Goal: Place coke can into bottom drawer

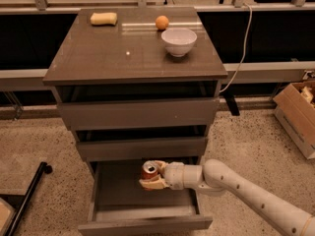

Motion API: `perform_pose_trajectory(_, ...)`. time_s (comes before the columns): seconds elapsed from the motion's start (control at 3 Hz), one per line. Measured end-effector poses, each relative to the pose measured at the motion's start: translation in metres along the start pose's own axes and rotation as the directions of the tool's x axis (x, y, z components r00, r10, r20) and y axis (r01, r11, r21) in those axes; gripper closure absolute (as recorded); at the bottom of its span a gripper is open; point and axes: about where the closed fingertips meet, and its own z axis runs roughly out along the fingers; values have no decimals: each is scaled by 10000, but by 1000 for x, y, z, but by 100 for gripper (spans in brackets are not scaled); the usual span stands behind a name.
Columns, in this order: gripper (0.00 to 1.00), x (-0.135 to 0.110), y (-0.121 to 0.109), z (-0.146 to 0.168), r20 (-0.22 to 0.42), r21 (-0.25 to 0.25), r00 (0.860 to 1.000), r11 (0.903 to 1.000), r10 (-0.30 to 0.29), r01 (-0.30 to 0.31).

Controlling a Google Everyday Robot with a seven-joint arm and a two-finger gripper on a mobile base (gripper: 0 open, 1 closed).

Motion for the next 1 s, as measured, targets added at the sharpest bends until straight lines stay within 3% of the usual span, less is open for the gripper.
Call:
perform_pose_trajectory(0.33, 100, 48, -27, 9, -453, -52, 9973, 9983, -575, 573)
perform_pose_trajectory(1.0, 100, 68, -43, 18, -575, 440, 9962, 9967, -653, 679)
